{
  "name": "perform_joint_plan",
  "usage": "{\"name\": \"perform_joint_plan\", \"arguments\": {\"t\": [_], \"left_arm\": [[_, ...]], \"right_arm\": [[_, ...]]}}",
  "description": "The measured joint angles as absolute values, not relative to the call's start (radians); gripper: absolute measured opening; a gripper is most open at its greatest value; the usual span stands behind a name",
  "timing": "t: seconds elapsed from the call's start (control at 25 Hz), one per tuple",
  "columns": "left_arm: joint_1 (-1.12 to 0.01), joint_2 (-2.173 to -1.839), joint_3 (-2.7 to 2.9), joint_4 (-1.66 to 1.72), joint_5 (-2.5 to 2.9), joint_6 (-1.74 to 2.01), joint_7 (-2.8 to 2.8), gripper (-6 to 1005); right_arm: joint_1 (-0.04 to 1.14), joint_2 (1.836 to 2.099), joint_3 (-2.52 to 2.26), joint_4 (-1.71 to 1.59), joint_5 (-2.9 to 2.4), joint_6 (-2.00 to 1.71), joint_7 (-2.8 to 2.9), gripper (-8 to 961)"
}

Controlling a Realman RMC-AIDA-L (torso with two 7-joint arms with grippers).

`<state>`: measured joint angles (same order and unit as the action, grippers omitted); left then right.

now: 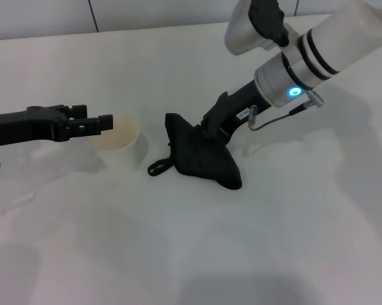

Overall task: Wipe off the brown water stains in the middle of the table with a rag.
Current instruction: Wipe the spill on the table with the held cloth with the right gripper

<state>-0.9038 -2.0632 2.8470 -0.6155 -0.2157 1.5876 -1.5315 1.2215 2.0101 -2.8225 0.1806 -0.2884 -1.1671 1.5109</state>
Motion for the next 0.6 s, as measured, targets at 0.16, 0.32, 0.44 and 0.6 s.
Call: {"name": "perform_joint_plan", "arguments": {"t": [0.16, 0.32, 0.44, 0.6], "left_arm": [[-0.904, -2.063, 2.847, -0.616, -0.215, 1.588, -1.531, 876], [-0.906, -2.063, 2.847, -0.617, -0.215, 1.588, -1.528, 876], [-0.906, -2.062, 2.847, -0.617, -0.215, 1.588, -1.528, 876], [-0.905, -2.062, 2.847, -0.617, -0.215, 1.588, -1.527, 876]], "right_arm": [[1.22, 2.01, -2.823, 0.19, -0.287, -1.198, 1.504, 120], [1.228, 2.015, -2.822, 0.171, -0.287, -1.203, 1.486, 120], [1.243, 2.017, -2.821, 0.134, -0.287, -1.197, 1.482, 120], [1.257, 2.018, -2.821, 0.094, -0.291, -1.187, 1.477, 120]]}}
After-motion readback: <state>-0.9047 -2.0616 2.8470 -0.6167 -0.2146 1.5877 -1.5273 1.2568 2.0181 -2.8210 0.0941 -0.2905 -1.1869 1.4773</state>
